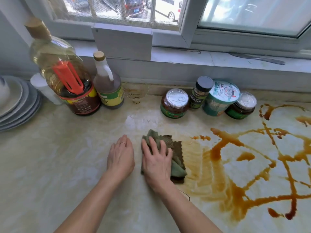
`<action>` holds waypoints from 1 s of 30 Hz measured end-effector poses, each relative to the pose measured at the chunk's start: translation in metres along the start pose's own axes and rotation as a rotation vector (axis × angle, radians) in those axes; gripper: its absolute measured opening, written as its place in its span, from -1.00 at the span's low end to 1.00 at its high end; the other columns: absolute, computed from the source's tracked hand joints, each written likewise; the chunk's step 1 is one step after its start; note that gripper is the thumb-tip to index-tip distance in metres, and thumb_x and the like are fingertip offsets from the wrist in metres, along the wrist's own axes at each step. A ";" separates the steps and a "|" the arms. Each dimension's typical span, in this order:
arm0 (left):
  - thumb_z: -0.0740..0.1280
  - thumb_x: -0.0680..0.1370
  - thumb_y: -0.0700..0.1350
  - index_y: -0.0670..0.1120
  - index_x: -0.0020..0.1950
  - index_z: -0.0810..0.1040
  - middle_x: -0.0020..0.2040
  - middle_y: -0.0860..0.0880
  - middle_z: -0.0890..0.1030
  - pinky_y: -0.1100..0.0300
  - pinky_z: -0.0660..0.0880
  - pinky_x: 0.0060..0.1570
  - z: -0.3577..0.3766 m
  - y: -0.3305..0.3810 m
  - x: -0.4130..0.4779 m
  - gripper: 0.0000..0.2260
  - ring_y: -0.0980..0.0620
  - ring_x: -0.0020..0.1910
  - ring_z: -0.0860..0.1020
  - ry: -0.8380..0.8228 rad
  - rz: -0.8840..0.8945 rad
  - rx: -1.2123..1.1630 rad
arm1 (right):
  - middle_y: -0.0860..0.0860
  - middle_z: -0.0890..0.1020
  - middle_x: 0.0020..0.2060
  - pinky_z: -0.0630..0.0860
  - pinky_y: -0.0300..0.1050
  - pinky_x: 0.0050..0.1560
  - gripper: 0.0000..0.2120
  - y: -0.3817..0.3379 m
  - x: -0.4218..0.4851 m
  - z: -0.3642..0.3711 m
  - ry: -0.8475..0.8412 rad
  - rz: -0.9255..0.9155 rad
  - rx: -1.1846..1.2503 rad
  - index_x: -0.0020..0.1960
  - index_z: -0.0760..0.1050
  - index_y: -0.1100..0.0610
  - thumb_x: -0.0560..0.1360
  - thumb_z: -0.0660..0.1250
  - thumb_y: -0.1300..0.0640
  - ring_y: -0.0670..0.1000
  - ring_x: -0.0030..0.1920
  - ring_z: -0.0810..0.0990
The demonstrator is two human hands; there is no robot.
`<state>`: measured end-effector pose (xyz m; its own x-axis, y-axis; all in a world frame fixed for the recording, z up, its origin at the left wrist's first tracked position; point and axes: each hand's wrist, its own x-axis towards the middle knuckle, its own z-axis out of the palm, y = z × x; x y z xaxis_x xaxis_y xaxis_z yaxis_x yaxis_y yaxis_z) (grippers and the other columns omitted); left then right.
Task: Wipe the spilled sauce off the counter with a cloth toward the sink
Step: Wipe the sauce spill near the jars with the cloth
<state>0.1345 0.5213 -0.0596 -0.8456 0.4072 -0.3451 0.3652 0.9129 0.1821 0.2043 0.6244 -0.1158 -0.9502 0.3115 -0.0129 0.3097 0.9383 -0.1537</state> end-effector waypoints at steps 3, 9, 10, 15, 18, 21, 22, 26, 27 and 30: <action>0.12 0.53 -0.24 -0.23 0.53 -0.01 0.56 -0.16 0.01 0.09 0.08 0.48 -0.003 0.001 0.003 -0.41 -0.06 0.53 0.05 -0.010 0.010 0.061 | -0.03 0.54 0.29 0.44 0.16 0.09 -0.54 -0.012 0.049 -0.005 -0.004 0.009 0.027 0.32 0.49 -0.09 0.47 0.12 -0.09 0.21 0.21 0.49; 0.12 0.53 -0.26 -0.24 0.54 -0.07 0.56 -0.16 -0.05 0.07 0.08 0.48 -0.004 0.001 0.003 -0.39 -0.07 0.54 0.02 -0.074 0.008 0.106 | -0.02 0.28 0.50 0.22 0.17 0.29 -0.46 0.002 0.080 -0.011 -0.031 0.047 0.025 0.52 0.22 -0.07 0.58 0.08 -0.20 0.19 0.43 0.25; 0.13 0.53 -0.26 -0.25 0.54 -0.07 0.56 -0.16 -0.04 0.07 0.09 0.48 -0.006 0.002 0.005 -0.38 -0.07 0.54 0.02 -0.081 0.011 0.111 | -0.02 0.34 0.47 0.27 0.16 0.24 -0.45 0.008 0.069 -0.011 -0.017 0.049 0.011 0.50 0.28 -0.06 0.55 0.08 -0.21 0.18 0.39 0.32; 0.15 0.53 -0.26 -0.27 0.53 -0.07 0.56 -0.17 -0.03 0.08 0.09 0.48 -0.008 0.003 0.007 -0.37 -0.09 0.54 0.03 -0.115 0.008 0.126 | -0.02 0.37 0.45 0.28 0.15 0.23 -0.44 0.089 0.045 -0.012 0.048 0.266 -0.042 0.49 0.29 -0.07 0.55 0.04 -0.24 0.15 0.37 0.32; 0.14 0.53 -0.27 -0.29 0.52 -0.04 0.54 -0.19 0.02 0.09 0.14 0.47 -0.007 0.006 0.007 -0.39 -0.11 0.52 0.07 -0.113 0.003 0.139 | -0.03 0.25 0.52 0.16 0.17 0.32 -0.45 0.126 0.045 -0.022 0.039 0.429 0.007 0.53 0.20 -0.10 0.58 0.03 -0.23 0.15 0.44 0.20; 0.13 0.53 -0.25 -0.30 0.51 -0.02 0.54 -0.20 0.03 0.10 0.16 0.45 -0.006 0.010 0.009 -0.41 -0.12 0.51 0.10 -0.120 -0.013 0.161 | -0.05 0.20 0.54 0.07 0.18 0.35 -0.46 0.107 0.039 -0.016 0.036 0.400 0.004 0.54 0.17 -0.11 0.59 0.02 -0.21 0.18 0.48 0.14; 0.12 0.54 -0.25 -0.30 0.51 -0.03 0.54 -0.21 0.02 0.10 0.15 0.46 -0.007 0.011 0.009 -0.42 -0.12 0.51 0.09 -0.127 -0.020 0.170 | -0.04 0.27 0.51 0.09 0.18 0.32 -0.46 0.093 0.034 -0.014 0.069 0.335 0.000 0.51 0.25 -0.11 0.56 0.02 -0.20 0.19 0.46 0.20; 0.10 0.53 -0.24 -0.32 0.49 0.06 0.51 -0.23 0.09 0.09 0.21 0.42 -0.005 0.012 0.014 -0.46 -0.14 0.49 0.15 -0.136 -0.031 0.209 | -0.06 0.41 0.42 0.21 0.11 0.24 -0.51 0.088 0.008 -0.011 0.023 0.084 -0.027 0.44 0.37 -0.13 0.54 0.05 -0.16 0.14 0.39 0.36; 0.10 0.52 -0.25 -0.32 0.48 0.08 0.50 -0.23 0.11 0.09 0.22 0.41 -0.004 0.011 0.015 -0.47 -0.14 0.48 0.17 -0.138 -0.035 0.216 | -0.07 0.42 0.42 0.21 0.09 0.23 -0.53 0.099 0.006 -0.013 0.039 0.099 -0.030 0.43 0.37 -0.14 0.55 0.04 -0.15 0.12 0.39 0.36; 0.10 0.51 -0.27 -0.32 0.45 0.15 0.45 -0.23 0.19 0.09 0.26 0.38 -0.003 0.012 0.013 -0.50 -0.14 0.44 0.22 -0.136 -0.038 0.228 | -0.09 0.40 0.43 0.21 0.10 0.20 -0.56 0.126 -0.002 -0.016 0.064 0.283 -0.033 0.43 0.37 -0.16 0.56 0.07 -0.10 0.10 0.37 0.35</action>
<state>0.1264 0.5372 -0.0594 -0.8061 0.3583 -0.4710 0.4254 0.9041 -0.0404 0.2461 0.7439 -0.1195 -0.8218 0.5697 0.0120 0.5643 0.8166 -0.1210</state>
